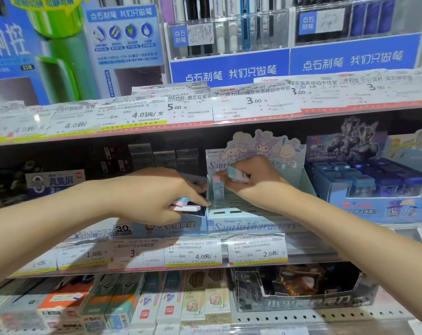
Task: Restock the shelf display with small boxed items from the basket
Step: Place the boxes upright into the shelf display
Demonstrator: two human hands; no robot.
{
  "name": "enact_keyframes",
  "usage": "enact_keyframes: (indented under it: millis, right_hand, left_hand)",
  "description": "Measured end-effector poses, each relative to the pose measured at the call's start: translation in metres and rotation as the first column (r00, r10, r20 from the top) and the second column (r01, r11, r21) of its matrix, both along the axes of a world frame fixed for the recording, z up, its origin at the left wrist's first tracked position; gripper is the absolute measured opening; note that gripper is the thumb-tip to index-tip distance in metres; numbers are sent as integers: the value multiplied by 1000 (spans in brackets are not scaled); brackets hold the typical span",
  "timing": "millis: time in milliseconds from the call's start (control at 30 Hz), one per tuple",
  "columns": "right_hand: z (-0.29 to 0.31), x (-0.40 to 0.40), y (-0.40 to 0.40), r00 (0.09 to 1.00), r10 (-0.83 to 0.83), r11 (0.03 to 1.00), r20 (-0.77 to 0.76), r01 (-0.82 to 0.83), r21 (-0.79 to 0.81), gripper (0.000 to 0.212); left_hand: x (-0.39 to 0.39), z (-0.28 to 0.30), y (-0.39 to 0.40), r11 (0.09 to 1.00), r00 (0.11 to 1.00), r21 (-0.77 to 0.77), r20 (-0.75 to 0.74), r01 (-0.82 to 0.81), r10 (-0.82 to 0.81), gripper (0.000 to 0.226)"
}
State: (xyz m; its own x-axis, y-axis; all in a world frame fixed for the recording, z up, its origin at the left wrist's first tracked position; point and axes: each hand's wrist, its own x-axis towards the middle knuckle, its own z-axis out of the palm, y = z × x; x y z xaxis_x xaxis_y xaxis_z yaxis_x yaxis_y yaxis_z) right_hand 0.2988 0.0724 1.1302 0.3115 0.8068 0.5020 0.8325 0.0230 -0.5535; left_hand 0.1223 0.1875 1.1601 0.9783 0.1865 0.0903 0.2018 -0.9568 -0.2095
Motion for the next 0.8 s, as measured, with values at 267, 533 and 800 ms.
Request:
enact_keyframes:
  millis: [267, 533, 800]
  right_hand:
    - [14, -11, -16, 862, 238, 969, -448, -245, 44, 10]
    - [14, -31, -24, 270, 465, 821, -843, -488, 297, 32]
    - [17, -37, -24, 382, 506, 860, -773, -285, 422, 29]
  left_hand:
    - [-6, 5, -26, 967, 958, -253, 284, 39, 36, 36]
    - [-1, 5, -56, 668, 839, -737, 426, 104, 340, 34]
    - [0, 6, -62, 400, 822, -916, 249, 29, 513, 50]
